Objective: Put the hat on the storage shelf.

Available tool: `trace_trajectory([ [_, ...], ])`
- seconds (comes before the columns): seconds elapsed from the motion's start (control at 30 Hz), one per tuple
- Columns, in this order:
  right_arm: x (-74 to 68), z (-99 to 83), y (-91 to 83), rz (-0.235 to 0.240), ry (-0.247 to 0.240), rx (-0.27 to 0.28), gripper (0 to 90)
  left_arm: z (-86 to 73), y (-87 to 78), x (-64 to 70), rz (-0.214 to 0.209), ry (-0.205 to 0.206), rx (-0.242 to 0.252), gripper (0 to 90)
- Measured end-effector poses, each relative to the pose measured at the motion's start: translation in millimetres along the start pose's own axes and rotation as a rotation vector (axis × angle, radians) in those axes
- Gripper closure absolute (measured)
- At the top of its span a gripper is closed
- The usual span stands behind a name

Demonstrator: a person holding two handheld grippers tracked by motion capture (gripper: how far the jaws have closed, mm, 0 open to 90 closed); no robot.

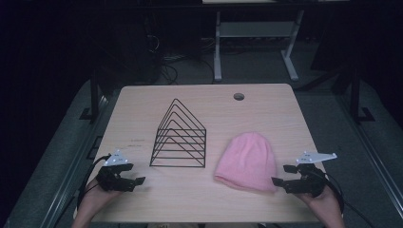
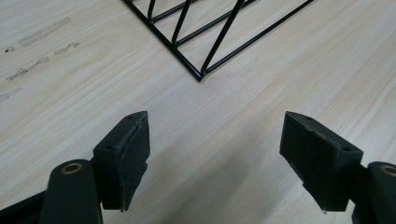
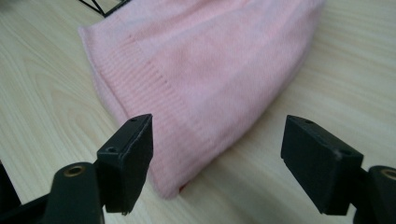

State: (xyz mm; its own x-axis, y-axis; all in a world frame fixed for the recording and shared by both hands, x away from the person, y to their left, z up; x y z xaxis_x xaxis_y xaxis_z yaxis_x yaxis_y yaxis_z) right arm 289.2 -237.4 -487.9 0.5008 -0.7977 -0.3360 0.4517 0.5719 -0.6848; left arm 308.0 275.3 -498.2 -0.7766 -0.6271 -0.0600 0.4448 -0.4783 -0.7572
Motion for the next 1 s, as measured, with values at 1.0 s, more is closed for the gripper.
trace_trajectory([
  [1.0,16.4,81.3,29.3,-0.015,-0.039,-0.154,20.3,-4.1,-3.7,-5.8,0.008,-0.040,0.013,24.7],
])
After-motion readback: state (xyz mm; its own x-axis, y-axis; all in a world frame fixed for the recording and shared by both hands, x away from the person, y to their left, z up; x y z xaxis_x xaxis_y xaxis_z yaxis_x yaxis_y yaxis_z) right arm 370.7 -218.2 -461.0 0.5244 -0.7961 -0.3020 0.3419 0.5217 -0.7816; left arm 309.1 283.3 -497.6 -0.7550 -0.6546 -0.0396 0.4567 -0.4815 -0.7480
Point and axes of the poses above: each handheld gripper's, and its own axes: y roughly forward along the jaws, z roughly out of its top, x roughly to its right, the point moved 7 cm from there along y, roughly forward along the jaws, and after that the axes turned 10 degrees about y, right-handed, at the moved point
